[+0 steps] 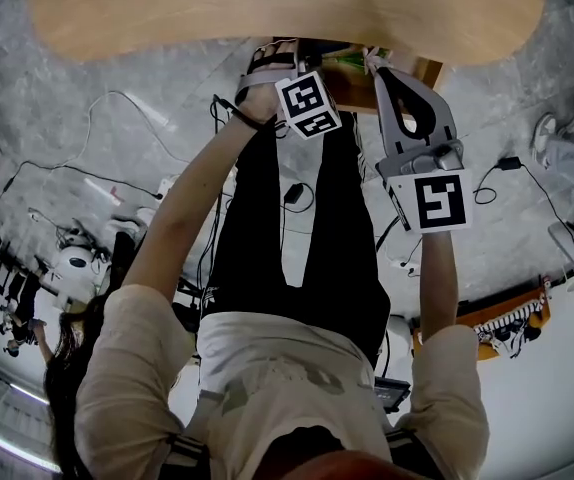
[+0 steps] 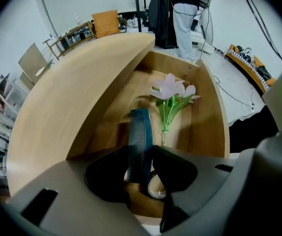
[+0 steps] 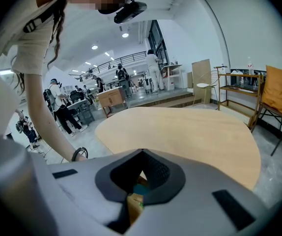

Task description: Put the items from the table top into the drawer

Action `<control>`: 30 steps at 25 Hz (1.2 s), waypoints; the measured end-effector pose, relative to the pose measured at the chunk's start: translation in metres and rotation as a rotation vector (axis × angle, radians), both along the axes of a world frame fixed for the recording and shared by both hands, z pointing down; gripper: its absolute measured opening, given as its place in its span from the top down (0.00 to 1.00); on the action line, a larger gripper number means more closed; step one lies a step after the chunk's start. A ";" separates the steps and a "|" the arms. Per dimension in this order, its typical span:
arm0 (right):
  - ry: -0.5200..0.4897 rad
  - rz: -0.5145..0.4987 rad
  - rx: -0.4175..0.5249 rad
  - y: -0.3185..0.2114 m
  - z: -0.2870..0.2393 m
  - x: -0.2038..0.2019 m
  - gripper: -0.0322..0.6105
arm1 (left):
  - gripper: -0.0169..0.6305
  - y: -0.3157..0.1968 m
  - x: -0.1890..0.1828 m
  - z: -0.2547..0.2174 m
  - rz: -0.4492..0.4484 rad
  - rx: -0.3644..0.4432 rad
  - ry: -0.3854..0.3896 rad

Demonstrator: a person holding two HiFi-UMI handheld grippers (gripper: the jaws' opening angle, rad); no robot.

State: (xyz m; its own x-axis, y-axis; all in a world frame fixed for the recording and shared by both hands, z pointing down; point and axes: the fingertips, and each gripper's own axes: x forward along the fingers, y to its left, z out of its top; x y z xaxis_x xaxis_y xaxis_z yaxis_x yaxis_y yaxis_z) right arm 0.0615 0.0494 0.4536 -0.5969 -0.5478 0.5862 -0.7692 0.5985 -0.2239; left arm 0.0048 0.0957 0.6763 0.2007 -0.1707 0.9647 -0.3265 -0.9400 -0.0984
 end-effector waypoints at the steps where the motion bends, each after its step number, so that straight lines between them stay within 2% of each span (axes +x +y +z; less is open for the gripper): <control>1: 0.003 -0.001 -0.002 0.001 0.000 0.001 0.95 | 0.74 0.000 0.000 0.001 0.004 -0.003 -0.004; 7: -0.001 0.006 -0.002 0.003 0.000 0.001 0.95 | 0.74 0.002 0.003 0.007 0.037 -0.011 -0.032; 15: -0.031 0.027 0.031 -0.002 -0.010 0.005 0.95 | 0.73 0.005 0.008 0.016 0.039 -0.054 -0.057; 21: -0.025 0.034 0.026 -0.002 -0.008 0.009 0.95 | 0.73 0.006 0.009 0.012 0.017 -0.074 -0.029; 26: -0.034 0.033 0.031 -0.004 -0.011 0.007 0.95 | 0.74 0.002 0.014 0.000 -0.012 -0.058 0.014; 27: -0.034 0.032 0.030 -0.004 -0.012 0.006 0.95 | 0.79 0.001 0.016 -0.003 -0.035 -0.064 0.035; 28: -0.037 0.034 0.034 -0.005 -0.014 0.005 0.95 | 0.91 0.000 0.018 -0.008 -0.071 -0.078 0.067; 29: -0.040 0.037 0.039 -0.006 -0.016 0.004 0.95 | 0.96 -0.002 0.020 -0.012 -0.116 -0.100 0.108; 30: -0.041 0.038 0.045 -0.008 -0.017 0.004 0.95 | 0.96 -0.004 0.022 -0.018 -0.163 -0.126 0.154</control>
State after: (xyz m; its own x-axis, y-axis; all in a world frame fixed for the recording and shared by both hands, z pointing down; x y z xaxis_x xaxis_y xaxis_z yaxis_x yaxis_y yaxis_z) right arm 0.0654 0.0413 0.4363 -0.5983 -0.5956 0.5360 -0.7822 0.5791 -0.2296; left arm 0.0268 0.0918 0.6583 0.3264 -0.0933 0.9406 -0.4765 -0.8757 0.0785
